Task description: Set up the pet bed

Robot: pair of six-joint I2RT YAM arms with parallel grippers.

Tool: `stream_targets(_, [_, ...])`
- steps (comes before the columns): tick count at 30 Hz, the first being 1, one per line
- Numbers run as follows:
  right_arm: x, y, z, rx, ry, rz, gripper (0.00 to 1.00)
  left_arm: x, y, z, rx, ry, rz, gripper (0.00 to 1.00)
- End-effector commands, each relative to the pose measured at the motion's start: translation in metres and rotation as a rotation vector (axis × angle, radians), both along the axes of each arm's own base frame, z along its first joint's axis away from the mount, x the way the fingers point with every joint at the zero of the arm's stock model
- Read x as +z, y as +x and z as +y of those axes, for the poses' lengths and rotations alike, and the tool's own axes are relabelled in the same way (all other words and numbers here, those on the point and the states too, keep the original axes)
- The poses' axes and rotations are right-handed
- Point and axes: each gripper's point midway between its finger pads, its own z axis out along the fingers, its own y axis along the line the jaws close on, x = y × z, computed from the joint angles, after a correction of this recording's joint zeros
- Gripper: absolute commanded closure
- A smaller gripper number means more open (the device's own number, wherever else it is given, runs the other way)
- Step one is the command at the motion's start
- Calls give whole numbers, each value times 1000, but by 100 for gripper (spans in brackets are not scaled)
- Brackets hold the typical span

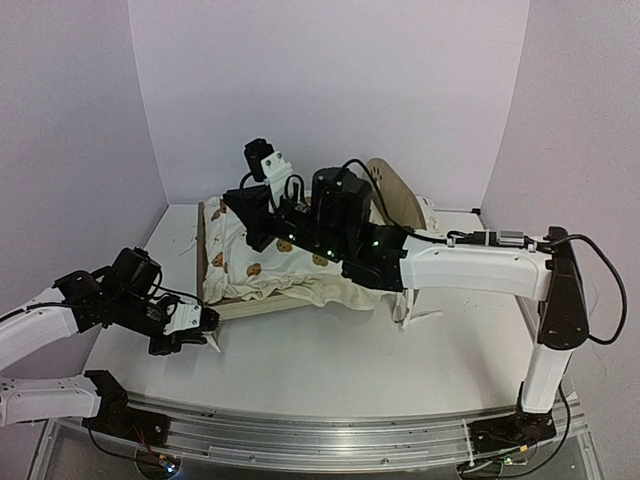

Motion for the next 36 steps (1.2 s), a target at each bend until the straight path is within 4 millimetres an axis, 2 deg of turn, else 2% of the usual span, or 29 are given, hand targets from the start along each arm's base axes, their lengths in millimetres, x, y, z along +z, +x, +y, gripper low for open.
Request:
stream_targets(1, [60,-12,-6,51,90,-99,100,-6,-4,2,-38,22,-10,100])
stream_targets(2, [70,-15,-10,56,105,-111,100,-6,-4,2,-39,21,-9,100])
stream_targets(4, [74,-20,-16,68,110,-111,100,-3,-2,0,-33,9,-9,100])
stream_targets(6, [59,-19,-19,65,88,-72,100,5,2,-5,-9,-20,1,100])
stream_targets(10, [-21,-21,-29,54,-43,117,100,32,5,-23,26,-116,92,100])
stream_targets(12, [-67,-27,-39,52,-116,230,100,44,2,-31,33,-166,152,100])
stream_targets(14, [-123,-39,-53,40,-221,336,100,56,0,-40,29,-219,186,100])
stream_targets(15, [-148,-46,-60,25,-276,379,100,61,0,-43,25,-241,198,100])
stream_targets(18, [-213,-85,-68,29,-454,446,100,66,6,-51,31,-274,215,100])
stream_targets(20, [-244,-114,-64,78,-530,472,100,64,17,-57,72,-279,235,100])
stream_targets(22, [-267,-136,-59,119,-582,492,100,59,27,-62,120,-279,276,100])
stream_targets(25, [-278,-166,-43,203,-615,491,100,55,38,-72,155,-293,321,100])
stream_targets(30, [-267,-201,-16,354,-604,479,100,61,47,-93,140,-352,315,100])
stream_targets(33, [-254,-205,-3,397,-565,463,100,61,45,-106,97,-379,319,100])
stream_targets(36, [-242,-203,7,407,-518,422,100,40,37,-112,51,-348,318,97])
